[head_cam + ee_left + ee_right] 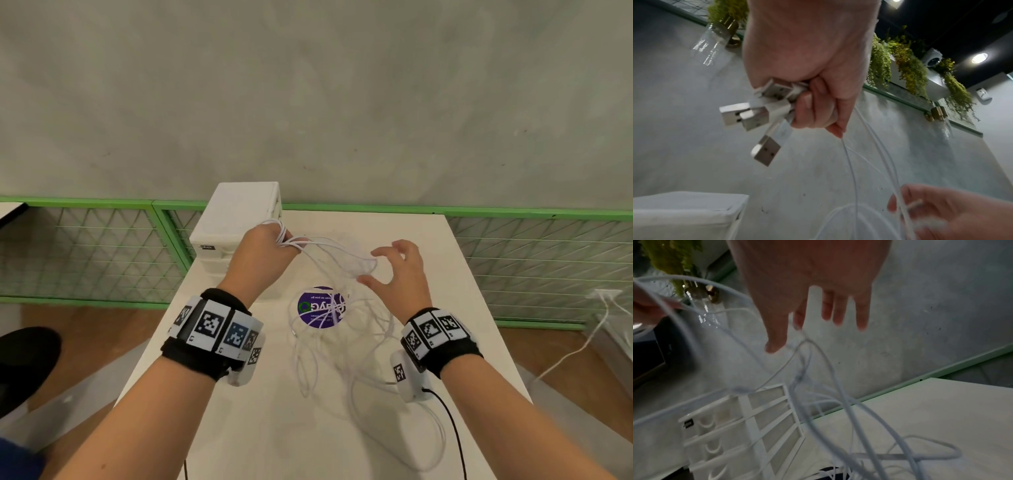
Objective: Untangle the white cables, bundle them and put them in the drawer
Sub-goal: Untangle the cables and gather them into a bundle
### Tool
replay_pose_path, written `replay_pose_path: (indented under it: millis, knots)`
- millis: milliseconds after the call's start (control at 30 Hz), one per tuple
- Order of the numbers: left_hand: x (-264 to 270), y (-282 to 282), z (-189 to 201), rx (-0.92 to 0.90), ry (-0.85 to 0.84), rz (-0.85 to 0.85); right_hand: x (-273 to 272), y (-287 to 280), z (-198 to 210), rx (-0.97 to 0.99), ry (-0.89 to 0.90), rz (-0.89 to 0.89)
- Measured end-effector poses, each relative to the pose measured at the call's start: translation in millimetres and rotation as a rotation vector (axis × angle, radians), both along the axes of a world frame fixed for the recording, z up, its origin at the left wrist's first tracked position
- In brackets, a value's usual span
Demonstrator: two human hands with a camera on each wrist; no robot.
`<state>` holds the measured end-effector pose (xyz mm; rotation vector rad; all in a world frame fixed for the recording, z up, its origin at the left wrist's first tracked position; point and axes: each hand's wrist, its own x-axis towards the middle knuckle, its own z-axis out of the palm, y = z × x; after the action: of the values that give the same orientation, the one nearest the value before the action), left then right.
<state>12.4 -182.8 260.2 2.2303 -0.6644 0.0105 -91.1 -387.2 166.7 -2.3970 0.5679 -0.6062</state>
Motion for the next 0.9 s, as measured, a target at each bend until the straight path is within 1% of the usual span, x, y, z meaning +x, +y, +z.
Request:
replay_pose_path:
  millis: [33, 67, 100, 133, 167, 233, 267, 300, 333, 400, 467, 533, 600, 667, 733, 800, 867, 900]
  knots:
    - [0, 0, 1, -0.02, 0.026, -0.012, 0, 0, -3, 0.083, 0.069, 0.047]
    - [0, -1, 1, -0.038, 0.052, -0.031, -1, 1, -6, 0.127, 0.143, 0.089]
    - [-2, -3, 2, -0.051, 0.068, -0.053, -1, 4, -8, 0.139, 0.166, 0.121]
    - [-5, -6, 4, -0.059, 0.078, -0.078, -2, 8, -9, 0.149, 0.127, 0.143]
    - [-8, -9, 5, -0.067, 0.091, -0.106, -2, 14, -9, 0.162, 0.05, 0.172]
    - [-13, -15, 6, -0.079, 0.123, -0.17, 0, 26, -4, 0.243, -0.057, 0.27]
    - [-16, -18, 7, -0.085, 0.132, -0.2, 2, 33, 1, 0.317, -0.055, 0.31]
    - [-18, -21, 7, -0.099, 0.132, -0.22, 3, 38, 4, 0.4, -0.018, 0.349]
    - [-20, -23, 8, -0.126, 0.128, -0.224, 5, 41, 7, 0.437, 0.043, 0.383]
    - [-21, -25, 11, -0.221, 0.138, -0.202, 7, 44, 7, 0.338, 0.168, 0.407]
    - [-20, -25, 15, -0.278, 0.131, -0.2, 5, 45, 7, 0.243, 0.248, 0.381]
    - [-19, -23, 13, -0.258, 0.105, -0.209, 3, 41, 8, 0.22, 0.328, 0.388]
    - [-21, -19, 9, -0.257, 0.126, -0.193, 1, 35, 7, 0.183, 0.447, 0.4]
    - [-22, -15, 4, -0.25, 0.149, -0.194, -1, 29, 7, 0.179, 0.507, 0.38]
    - [-21, -12, 1, -0.216, 0.121, -0.202, -5, 23, 9, 0.204, 0.53, 0.351]
    - [-17, -10, -2, -0.184, 0.091, -0.184, -9, 19, 12, 0.196, 0.517, 0.335]
    - [-11, -8, -2, -0.17, 0.074, -0.142, -10, 17, 19, 0.103, 0.452, 0.326]
    - [-9, -6, -1, -0.17, 0.07, -0.117, -10, 16, 20, 0.047, 0.384, 0.315]
